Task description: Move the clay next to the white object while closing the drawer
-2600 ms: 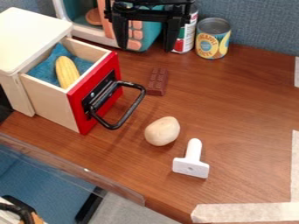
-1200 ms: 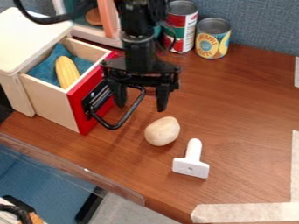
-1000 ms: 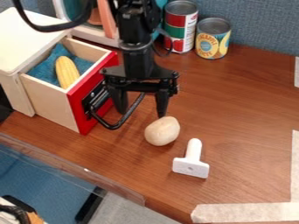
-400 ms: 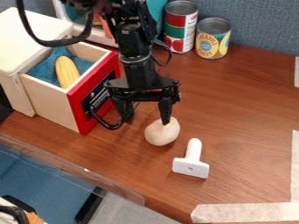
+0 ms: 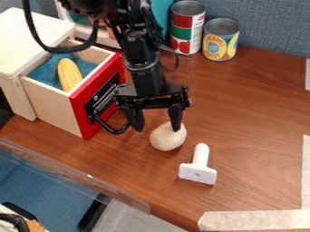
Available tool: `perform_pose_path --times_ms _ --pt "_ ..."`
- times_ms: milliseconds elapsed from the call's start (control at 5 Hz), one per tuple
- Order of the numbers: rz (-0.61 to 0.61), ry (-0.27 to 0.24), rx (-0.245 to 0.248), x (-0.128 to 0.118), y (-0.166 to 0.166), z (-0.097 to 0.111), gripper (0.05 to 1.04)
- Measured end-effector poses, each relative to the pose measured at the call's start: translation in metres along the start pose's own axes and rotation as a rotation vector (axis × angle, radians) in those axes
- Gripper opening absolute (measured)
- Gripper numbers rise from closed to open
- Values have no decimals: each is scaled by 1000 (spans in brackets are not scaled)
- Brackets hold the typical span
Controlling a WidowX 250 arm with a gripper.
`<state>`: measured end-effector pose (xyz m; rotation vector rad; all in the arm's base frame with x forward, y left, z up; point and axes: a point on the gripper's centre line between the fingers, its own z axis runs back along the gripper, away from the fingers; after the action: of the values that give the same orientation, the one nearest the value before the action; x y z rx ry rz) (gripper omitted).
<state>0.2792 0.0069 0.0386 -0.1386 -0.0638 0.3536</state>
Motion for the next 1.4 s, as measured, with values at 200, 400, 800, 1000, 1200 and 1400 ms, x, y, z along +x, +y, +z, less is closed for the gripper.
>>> perform_pose_path --times_ms 200,400,800,1000,1200,1400 --pt "9 6 27 2 6 -11 1000" --pt "14 -3 54 5 14 -17 1000" --pt "53 -14 66 17 35 -12 1000" --pt "89 -20 70 28 51 -10 1000" --pt "112 -19 74 35 64 -10 1000" --pt "131 -19 91 38 79 -9 1000"
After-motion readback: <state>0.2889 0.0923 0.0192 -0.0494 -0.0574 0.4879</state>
